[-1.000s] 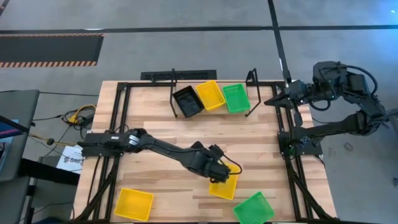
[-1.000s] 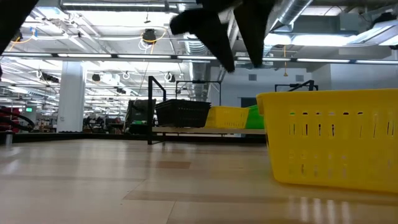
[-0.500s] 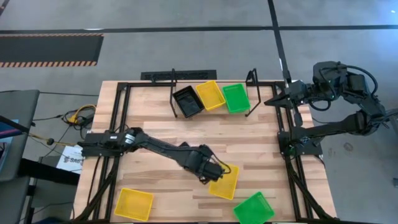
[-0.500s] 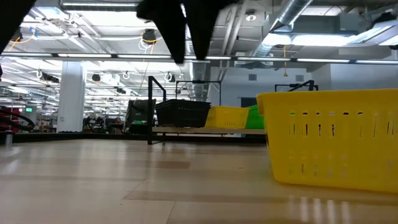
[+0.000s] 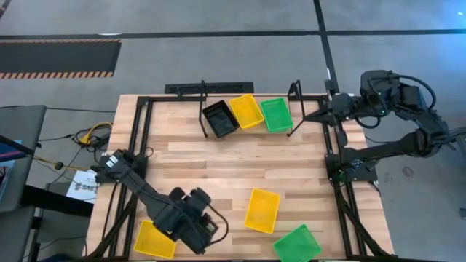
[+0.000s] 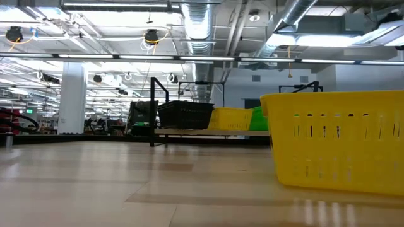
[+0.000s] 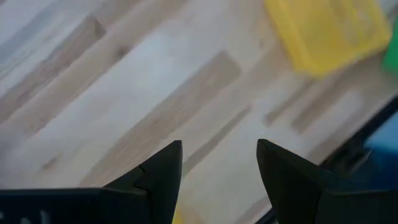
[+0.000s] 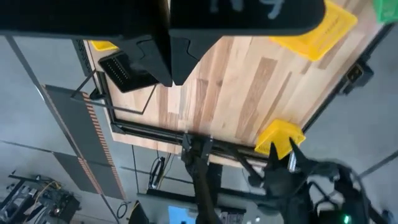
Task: Stack baskets on shelf by color
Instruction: Stack the left yellow bin on top of the yellow bin on the shelf
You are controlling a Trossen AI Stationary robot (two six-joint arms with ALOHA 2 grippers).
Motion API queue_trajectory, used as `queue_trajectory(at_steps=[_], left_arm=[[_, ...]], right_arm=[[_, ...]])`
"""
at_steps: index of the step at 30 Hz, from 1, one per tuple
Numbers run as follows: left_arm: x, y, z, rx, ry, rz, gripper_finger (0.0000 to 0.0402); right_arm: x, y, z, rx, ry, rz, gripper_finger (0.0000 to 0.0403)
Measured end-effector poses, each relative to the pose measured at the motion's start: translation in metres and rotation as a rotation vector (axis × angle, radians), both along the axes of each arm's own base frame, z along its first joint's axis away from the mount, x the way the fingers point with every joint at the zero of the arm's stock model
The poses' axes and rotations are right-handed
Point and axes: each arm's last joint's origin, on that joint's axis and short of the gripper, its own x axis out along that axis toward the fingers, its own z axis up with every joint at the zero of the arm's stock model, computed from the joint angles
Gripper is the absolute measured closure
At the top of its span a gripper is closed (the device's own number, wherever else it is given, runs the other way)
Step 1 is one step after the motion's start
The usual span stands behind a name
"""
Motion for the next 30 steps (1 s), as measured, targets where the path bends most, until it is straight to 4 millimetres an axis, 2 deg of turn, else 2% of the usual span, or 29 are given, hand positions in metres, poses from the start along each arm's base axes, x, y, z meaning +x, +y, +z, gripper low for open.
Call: queue_trajectory(at_steps=[4,6,10,18,23,30], left_arm=[[-0.004,-0.003,-0.002,-0.065,0.12,-0.181,0.0207],[-0.004,-0.004,-0.002,-0.089,0.145,-0.216,0.0207],[-0.005,-0.006,-0.002,-0.129,0.17,-0.233,0.0207],[0.002,-0.015,-0.002,-0.216,0.119,-0.39,0.0207],[0.011,-0.021,-0.003,-0.226,0.033,-0.369,0.0207],[0.018,-0.013,-0.002,-0.193,-0.005,-0.316,0.0207]], right_arm=[[0.01,-0.002,0.002,0.044,-0.022,-0.018,0.0399],[0.015,-0.003,0.003,0.06,-0.034,-0.024,0.04],[0.028,-0.005,0.002,0.093,-0.033,-0.036,0.04],[0.056,-0.011,-0.005,0.116,0.004,-0.044,0.0401],[0.067,-0.012,-0.009,0.097,0.024,-0.036,0.0398],[0.064,-0.012,-0.008,0.063,0.018,-0.021,0.04]])
